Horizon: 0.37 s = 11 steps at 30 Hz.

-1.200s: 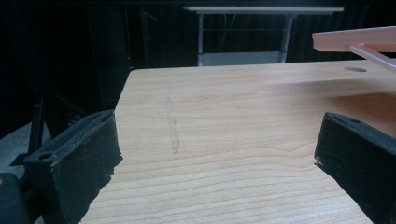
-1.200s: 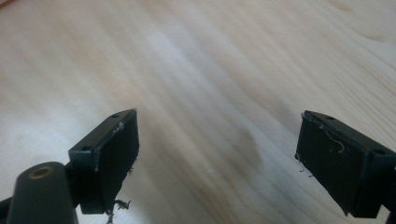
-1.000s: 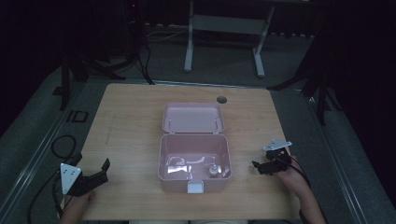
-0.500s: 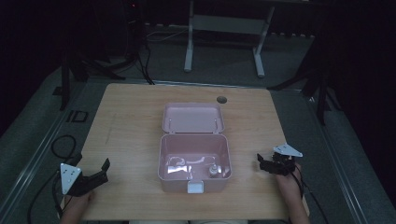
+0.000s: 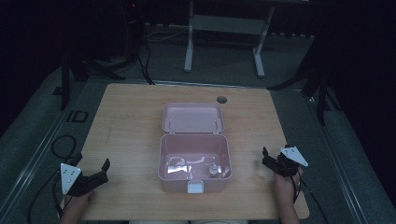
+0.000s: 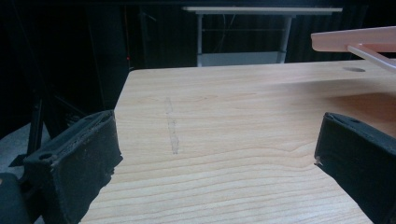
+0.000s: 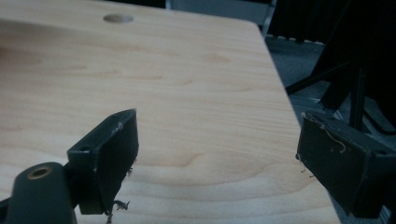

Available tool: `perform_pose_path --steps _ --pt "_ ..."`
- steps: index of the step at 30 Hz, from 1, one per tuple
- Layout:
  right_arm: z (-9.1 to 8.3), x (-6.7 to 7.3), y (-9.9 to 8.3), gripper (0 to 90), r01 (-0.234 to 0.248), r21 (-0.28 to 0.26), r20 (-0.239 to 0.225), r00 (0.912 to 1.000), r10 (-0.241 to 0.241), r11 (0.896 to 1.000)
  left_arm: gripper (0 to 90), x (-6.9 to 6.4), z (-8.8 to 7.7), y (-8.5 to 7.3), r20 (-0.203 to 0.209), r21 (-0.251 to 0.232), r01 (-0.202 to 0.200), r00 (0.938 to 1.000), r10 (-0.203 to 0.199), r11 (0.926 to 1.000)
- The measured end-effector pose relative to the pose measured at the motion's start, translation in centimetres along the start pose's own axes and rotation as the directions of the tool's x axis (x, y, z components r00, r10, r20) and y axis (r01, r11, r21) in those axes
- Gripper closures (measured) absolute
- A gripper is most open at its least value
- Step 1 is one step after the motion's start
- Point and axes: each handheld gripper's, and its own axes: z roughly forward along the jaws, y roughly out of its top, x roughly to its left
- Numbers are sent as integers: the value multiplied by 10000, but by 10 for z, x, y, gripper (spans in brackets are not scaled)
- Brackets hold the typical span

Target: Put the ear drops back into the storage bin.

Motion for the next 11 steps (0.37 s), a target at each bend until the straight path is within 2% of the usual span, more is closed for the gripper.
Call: perform_pose_path --steps 3,11 --pt "-2 0 0 125 -43 -230 -95 9999 41 9997 4 0 0 0 1 0 3 10000 -3 10000" --pt "-1 3 1 125 151 -126 -141 9998 -153 9998 4 0 0 0 8 -1 6 10000 -6 10000"
